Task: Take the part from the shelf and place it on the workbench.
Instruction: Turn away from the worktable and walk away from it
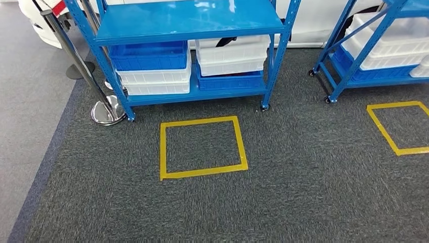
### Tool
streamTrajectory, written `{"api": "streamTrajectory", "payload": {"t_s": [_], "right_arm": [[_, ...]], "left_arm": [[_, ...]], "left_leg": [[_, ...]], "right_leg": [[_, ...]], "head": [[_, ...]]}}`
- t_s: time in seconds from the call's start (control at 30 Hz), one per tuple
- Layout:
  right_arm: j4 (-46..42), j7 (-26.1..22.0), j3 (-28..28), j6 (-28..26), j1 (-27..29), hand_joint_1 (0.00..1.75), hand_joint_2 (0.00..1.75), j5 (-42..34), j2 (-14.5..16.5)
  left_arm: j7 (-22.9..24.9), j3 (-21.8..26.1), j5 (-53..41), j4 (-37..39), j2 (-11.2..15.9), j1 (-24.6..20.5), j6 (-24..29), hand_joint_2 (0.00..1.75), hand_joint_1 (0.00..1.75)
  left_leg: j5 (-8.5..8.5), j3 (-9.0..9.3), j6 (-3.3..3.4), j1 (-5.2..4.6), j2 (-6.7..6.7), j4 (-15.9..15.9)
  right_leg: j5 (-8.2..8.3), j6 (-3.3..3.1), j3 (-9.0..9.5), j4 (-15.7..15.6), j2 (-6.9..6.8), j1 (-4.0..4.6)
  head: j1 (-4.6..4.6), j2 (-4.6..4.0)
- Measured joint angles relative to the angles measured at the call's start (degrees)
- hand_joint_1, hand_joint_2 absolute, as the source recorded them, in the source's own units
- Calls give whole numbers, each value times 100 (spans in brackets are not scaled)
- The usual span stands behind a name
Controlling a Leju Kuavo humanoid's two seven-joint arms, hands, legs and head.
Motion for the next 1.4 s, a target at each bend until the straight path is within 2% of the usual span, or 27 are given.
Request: {"api": "streamTrajectory", "payload": {"t_s": [0.07,0.13,0.23,0.27,0.3,0.33,0.4,0.43,0.47,0.53,0.6,0.63,0.67,0.73,0.8,0.83,0.87,0.93,0.97,1.0,1.1,1.17,1.23,1.3,1.33,1.37,1.4], "right_arm": [[0,-5,-1,0,6,0,0,11,0],[0,-5,-1,-1,10,0,0,12,-2],[0,27,-28,-22,5,0,0,-49,-3],[0,45,-55,-43,5,0,0,-95,0],[0,62,-87,-68,5,0,0,-144,8],[0,78,-121,-92,6,0,0,-191,19],[0,93,-181,-122,12,0,0,-249,53],[0,97,-206,-128,13,0,0,-261,68],[0,97,-226,-134,7,0,0,-267,81],[0,97,-248,-141,-10,0,0,-271,96],[-1,98,-262,-144,-20,0,0,-271,101],[-2,98,-272,-146,-24,0,0,-271,101],[-2,98,-280,-147,-30,0,0,-271,101],[-2,101,-287,-149,-39,0,0,-269,101],[-2,110,-292,-149,-31,0,0,-267,101],[-3,115,-298,-149,-22,0,0,-266,101],[-3,118,-307,-149,-12,0,0,-265,99],[-4,119,-335,-151,15,0,0,-262,97],[-4,120,-349,-154,23,0,0,-259,97],[-4,120,-360,-157,27,0,0,-256,98],[-5,120,-382,-169,19,0,0,-248,103],[-6,118,-390,-178,16,0,0,-247,108],[-8,117,-392,-183,10,0,0,-246,110],[-10,120,-392,-182,7,0,0,-244,110],[-11,123,-393,-181,8,0,0,-241,110],[-11,127,-393,-180,11,0,0,-238,112],[-11,130,-394,-180,19,0,0,-236,115]], "left_arm": [[7,1,0,1,2,-3,0,0,0],[-7,1,-14,5,-2,-8,-16,0,0],[-195,-5,-116,9,-32,1,-77,0,0],[-316,-16,-173,9,-68,19,-88,0,0],[-444,-34,-231,9,-114,43,-89,0,0],[-564,-57,-284,9,-165,70,-84,0,0],[-711,-108,-341,9,-250,122,-71,0,0],[-740,-128,-355,9,-287,139,-69,0,0],[-756,-145,-361,10,-320,148,-70,0,0],[-774,-168,-365,11,-371,160,-73,0,0],[-782,-179,-361,11,-407,170,-75,0,0],[-783,-180,-361,11,-420,169,-79,0,0],[-783,-182,-364,10,-430,164,-83,0,0],[-780,-186,-384,10,-433,154,-93,0,0],[-775,-194,-406,11,-445,163,-103,0,0],[-772,-202,-410,11,-454,174,-109,0,0],[-771,-212,-415,11,-464,185,-115,0,0],[-769,-230,-420,11,-481,195,-130,0,0],[-769,-238,-424,11,-488,188,-134,0,0],[-768,-250,-427,11,-492,181,-138,0,0],[-770,-281,-432,10,-496,160,-145,0,0],[-772,-287,-427,9,-496,149,-147,0,0],[-771,-292,-427,9,-498,141,-149,0,0],[-767,-295,-427,10,-505,155,-151,0,0],[-763,-295,-427,10,-509,166,-150,0,0],[-761,-296,-427,9,-511,175,-148,0,0],[-759,-296,-426,9,-511,185,-145,0,0]], "left_leg": [[-20,14,-61,1,5,74],[-106,-136,-121,12,25,426],[-501,-797,-196,34,41,1459],[-575,-980,-195,36,41,1670],[-532,-1071,-179,35,41,1686],[-364,-1060,-151,32,42,1494],[158,-862,-76,11,52,767],[291,-777,-45,-10,63,474],[355,-718,-12,-31,70,300],[316,-652,62,-53,67,182],[375,-482,140,-25,52,56],[376,-391,170,-9,50,10],[367,-323,190,-2,50,-25],[300,-256,217,-5,43,-41],[203,-159,211,-4,22,-40],[144,-85,197,0,9,-38],[79,-4,177,4,-1,-37],[-59,133,121,2,-13,-20],[-127,170,89,-7,-15,-12],[-171,212,53,-17,-17,3],[-193,258,-40,-24,-13,144],[-262,31,-94,-6,10,582],[-502,-426,-147,22,30,1257],[-737,-805,-168,43,34,1609],[-723,-884,-167,49,35,1542],[-582,-894,-154,51,37,1322],[-296,-862,-124,49,43,997]], "right_leg": [[24,-89,57,-24,-4,-6],[-17,-162,151,-53,-14,-22],[-113,-209,255,-67,-18,-18],[-154,-211,301,-67,-17,-14],[-198,-208,359,-67,-15,-10],[-248,-201,430,-67,-15,-5],[-348,-181,572,-68,-19,2],[-392,-161,621,-73,-17,6],[-432,-129,654,-90,-14,6],[-439,-47,724,-80,-10,10],[-412,13,766,62,-12,10],[-423,35,684,254,-7,8],[-489,53,509,549,0,1],[-779,104,6,1220,8,-19],[-1012,150,-342,1477,6,-45],[-956,163,-388,1346,6,-56],[-753,168,-362,1060,5,-65],[-124,144,-264,382,1,-63],[91,108,-232,175,-1,-55],[209,64,-221,79,0,-48],[149,-71,-112,46,7,-56],[80,-136,14,11,4,-69],[-12,-168,121,-4,1,-65],[-128,-171,252,-4,8,-60],[-194,-165,337,-4,13,-60],[-261,-155,428,-5,15,-60],[-329,-141,510,-9,13,-60]], "head": [[3,0],[-11,0],[-27,0],[-28,0],[-26,0],[-27,0],[-23,0],[-20,0],[-19,0],[-17,0],[-12,1],[-5,1],[4,1],[19,1],[22,1],[25,0],[25,0],[31,0],[32,0],[31,0],[26,0],[15,0],[4,0],[5,0],[5,0],[5,0],[5,0]]}}
